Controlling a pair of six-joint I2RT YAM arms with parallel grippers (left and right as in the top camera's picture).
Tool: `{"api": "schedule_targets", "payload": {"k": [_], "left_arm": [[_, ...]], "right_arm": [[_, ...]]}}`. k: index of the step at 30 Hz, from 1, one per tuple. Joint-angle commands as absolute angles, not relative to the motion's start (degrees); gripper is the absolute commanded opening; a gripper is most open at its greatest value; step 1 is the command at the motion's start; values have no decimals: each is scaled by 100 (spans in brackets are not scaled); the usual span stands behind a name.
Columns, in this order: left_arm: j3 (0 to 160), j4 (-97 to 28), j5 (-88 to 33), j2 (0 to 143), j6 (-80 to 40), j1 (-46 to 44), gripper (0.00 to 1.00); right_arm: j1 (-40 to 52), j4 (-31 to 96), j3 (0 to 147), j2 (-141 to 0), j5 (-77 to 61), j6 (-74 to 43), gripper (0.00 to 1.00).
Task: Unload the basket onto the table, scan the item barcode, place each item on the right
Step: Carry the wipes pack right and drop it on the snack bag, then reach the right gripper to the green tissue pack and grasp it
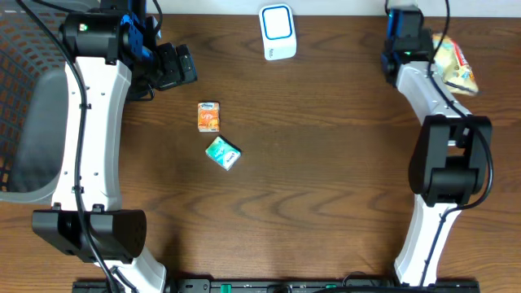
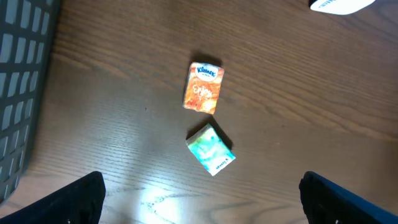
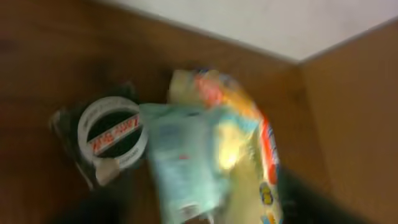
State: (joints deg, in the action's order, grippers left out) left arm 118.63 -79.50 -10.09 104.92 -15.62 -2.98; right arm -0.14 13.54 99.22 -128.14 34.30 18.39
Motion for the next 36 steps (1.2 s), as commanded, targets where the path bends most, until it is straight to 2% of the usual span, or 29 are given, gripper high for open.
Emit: {"api": "schedule_targets", "payload": {"k": [1,7,13,16,20,24,26,31,36], "left_arm": [[11883,-7968,-934,10523,-1527,-263,98],[11883,-7968,-934,10523,-1527,-263,98],[11883,-7968,-934,10523,-1527,-263,98],[11883,-7968,-937,10523,-1527,-263,98],[11883,-7968,-934,10523,-1527,-263,98],[11883,-7968,-934,10523,-1527,-263,98],[11883,-7968,-934,10523,-1527,-263,98],[11883,-7966,-934,10523,-1527,-263,98],[11883,-7968,-937,10523,-1527,-263,98]], "right_arm": [[-108,1566,9961,-12702,3109,1186,99],[5,1782,9963,-12693,3114,1116,99],[628,2027,9963,-12451,2945,1041,99],[1066,2287,9963,-12125,1584,530,99],[1382,2394,9963,-11880,-1310,325,98],[1658,2515,9961,-11946,-3579,325,81],[1811,2799,9959,-12009,-4075,327,76],[2248,3787,9937,-12226,-4200,351,72],[2700,3964,9662,-12407,-4219,541,74]]}}
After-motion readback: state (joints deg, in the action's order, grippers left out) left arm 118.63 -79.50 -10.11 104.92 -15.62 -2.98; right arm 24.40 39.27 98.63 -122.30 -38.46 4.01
